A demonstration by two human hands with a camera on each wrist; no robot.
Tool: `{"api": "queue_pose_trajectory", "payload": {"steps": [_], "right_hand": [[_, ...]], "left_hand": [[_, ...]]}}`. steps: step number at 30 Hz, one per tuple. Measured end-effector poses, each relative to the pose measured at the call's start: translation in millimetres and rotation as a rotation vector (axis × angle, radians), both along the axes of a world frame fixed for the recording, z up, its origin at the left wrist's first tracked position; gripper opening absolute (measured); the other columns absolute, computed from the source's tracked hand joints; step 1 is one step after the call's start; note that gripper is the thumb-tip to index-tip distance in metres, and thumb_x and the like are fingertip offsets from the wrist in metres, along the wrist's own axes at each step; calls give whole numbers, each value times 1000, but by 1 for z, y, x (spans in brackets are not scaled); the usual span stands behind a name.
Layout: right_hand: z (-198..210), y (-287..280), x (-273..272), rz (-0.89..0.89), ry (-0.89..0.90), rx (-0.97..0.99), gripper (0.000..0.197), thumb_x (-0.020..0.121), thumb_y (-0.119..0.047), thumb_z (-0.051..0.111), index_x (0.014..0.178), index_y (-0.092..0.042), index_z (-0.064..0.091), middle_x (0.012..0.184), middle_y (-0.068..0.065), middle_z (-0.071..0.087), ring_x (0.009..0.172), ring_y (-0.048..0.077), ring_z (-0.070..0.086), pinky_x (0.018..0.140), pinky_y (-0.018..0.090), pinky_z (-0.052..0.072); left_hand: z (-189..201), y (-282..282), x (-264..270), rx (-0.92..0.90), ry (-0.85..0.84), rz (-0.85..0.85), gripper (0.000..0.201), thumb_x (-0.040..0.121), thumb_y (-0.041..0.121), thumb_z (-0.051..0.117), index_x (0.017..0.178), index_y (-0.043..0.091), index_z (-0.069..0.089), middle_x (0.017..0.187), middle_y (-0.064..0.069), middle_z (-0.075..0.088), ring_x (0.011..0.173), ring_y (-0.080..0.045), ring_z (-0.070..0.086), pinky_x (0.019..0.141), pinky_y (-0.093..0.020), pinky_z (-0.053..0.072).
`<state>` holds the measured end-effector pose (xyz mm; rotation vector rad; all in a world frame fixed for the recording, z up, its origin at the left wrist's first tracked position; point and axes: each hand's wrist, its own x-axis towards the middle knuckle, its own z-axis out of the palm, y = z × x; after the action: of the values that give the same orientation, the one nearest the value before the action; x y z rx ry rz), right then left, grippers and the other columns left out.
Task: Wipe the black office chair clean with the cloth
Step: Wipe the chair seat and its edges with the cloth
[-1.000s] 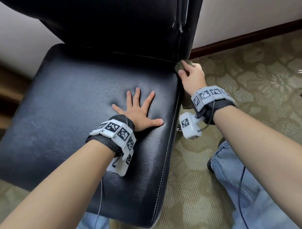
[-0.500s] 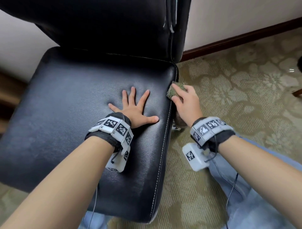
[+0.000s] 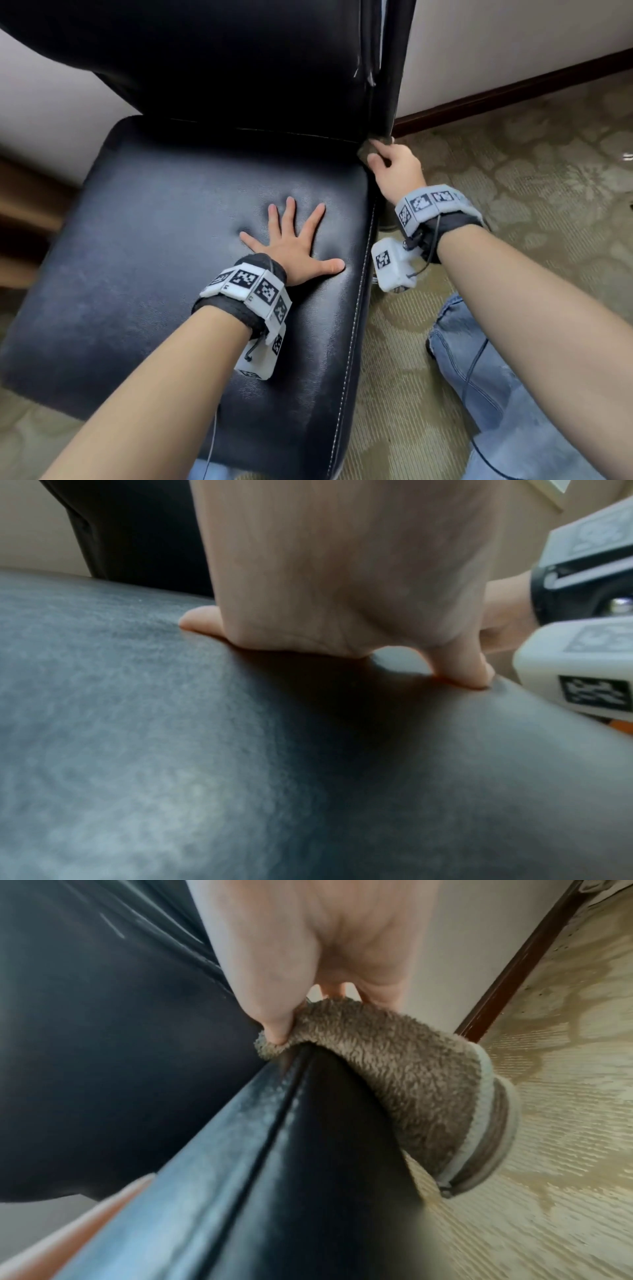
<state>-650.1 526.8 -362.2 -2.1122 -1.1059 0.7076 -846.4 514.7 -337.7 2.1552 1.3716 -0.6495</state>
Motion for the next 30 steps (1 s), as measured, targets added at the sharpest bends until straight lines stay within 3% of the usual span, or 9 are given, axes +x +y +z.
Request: {"api": "queue_pose_trajectory", "payload": {"steps": [5, 9, 14, 18, 20, 23, 28, 30], "right_hand": [[0, -37, -9, 6, 61, 30, 38, 95, -21, 49, 133, -21, 51, 133, 9, 48, 126, 20, 42, 97, 15, 23], [0, -57, -19, 65, 15, -40, 41, 94, -23, 51, 135, -23, 48, 133, 11, 43, 125, 23, 41, 100, 21, 24], [4, -25, -16, 22, -50, -65, 42, 94, -22, 49, 136, -21, 47, 133, 16, 41, 122, 32, 43, 101, 32, 31], [2, 1, 1, -41, 45, -55, 53, 91, -28, 52, 142, -24, 37, 132, 17, 46, 122, 30, 45, 100, 28, 31], [-7, 6, 8, -86, 262, -91, 73, 83, -38, 60, 146, -24, 26, 134, 12, 48, 122, 27, 46, 105, 29, 31], [-27, 11, 12, -147, 584, -118, 101, 49, -59, 69, 137, -24, 34, 121, 2, 58, 112, 20, 56, 105, 39, 39], [-56, 20, 23, -132, 603, -213, 122, 30, -66, 82, 134, -26, 32, 120, -2, 58, 110, 19, 58, 99, 41, 44], [-60, 17, 21, -153, 643, -223, 120, 27, -66, 84, 130, -23, 41, 116, -1, 62, 107, 21, 61, 95, 42, 47]], "left_hand": [[1, -1, -2, 0, 2, -13, 97, 75, 73, 50, 141, 50, -17, 151, 0, -33, 137, -26, -32, 99, -73, -7], [1, -2, -1, 13, 3, -14, 97, 75, 73, 50, 141, 49, -17, 151, 0, -33, 137, -27, -32, 98, -74, -6], [2, -2, 0, 17, -3, -6, 97, 75, 73, 51, 141, 49, -16, 151, 0, -32, 137, -26, -32, 98, -73, -7], [0, -1, 0, 3, -7, -6, 97, 75, 72, 51, 141, 49, -17, 151, 0, -34, 136, -26, -33, 98, -73, -8], [0, 0, 0, -5, -8, -4, 97, 75, 72, 51, 141, 49, -16, 150, -1, -34, 136, -27, -33, 98, -73, -9], [-1, 0, 0, -9, -11, 0, 98, 75, 72, 52, 141, 49, -17, 150, 0, -34, 136, -26, -34, 98, -73, -10], [-1, 1, 0, -9, -3, -1, 98, 74, 73, 52, 141, 50, -17, 150, 0, -34, 136, -26, -34, 98, -72, -10], [0, 1, 1, -15, 0, 1, 98, 74, 72, 52, 141, 49, -17, 150, 0, -34, 136, -26, -34, 99, -72, -10]]}}
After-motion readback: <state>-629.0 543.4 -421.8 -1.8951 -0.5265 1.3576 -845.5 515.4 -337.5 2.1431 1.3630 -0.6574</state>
